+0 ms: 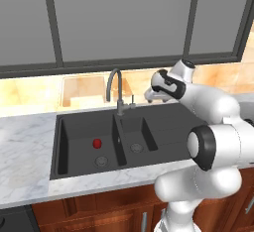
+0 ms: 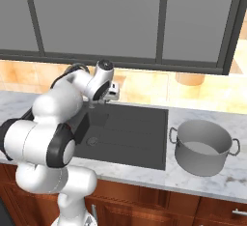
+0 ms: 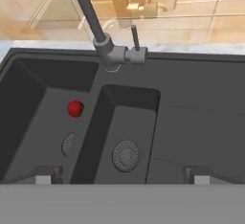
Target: Dump the tomato from the pot into the sink. Then turn on the water and wash the tomato. Then turn off the water and put the tomato back in the pot.
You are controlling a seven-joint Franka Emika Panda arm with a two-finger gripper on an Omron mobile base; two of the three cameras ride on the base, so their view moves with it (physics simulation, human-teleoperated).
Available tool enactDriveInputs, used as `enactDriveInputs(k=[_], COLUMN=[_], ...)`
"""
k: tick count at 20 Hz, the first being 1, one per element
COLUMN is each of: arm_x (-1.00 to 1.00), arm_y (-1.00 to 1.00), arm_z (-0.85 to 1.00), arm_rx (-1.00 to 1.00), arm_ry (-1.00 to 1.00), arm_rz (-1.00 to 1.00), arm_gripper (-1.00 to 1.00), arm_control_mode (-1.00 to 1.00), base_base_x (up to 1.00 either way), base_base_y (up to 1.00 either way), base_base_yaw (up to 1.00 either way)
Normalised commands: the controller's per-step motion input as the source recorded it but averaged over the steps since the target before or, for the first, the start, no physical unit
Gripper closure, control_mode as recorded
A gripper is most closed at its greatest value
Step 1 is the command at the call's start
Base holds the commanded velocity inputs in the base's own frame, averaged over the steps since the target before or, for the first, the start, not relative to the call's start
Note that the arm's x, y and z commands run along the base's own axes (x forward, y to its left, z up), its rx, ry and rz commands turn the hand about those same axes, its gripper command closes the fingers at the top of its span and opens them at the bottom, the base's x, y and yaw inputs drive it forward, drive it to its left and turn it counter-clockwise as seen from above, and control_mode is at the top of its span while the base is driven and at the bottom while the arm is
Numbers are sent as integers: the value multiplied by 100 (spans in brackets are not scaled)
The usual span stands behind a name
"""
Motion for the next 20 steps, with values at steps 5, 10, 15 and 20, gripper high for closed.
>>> enactDriveInputs(k=[5,10,15,20], arm_x=[21,22,25,30], arm_y=[19,11,10,14], arm_z=[-37,-24,-8,-1], arm_rx=[0,0,2,3], arm_ry=[0,0,-3,-4], arm_rz=[0,0,0,0], arm_gripper=[-100,-100,-100,-100], arm_control_mode=[-100,-100,-100,-100], base_base_x=[0,0,0,0], base_base_y=[0,0,0,0], base_base_yaw=[0,0,0,0])
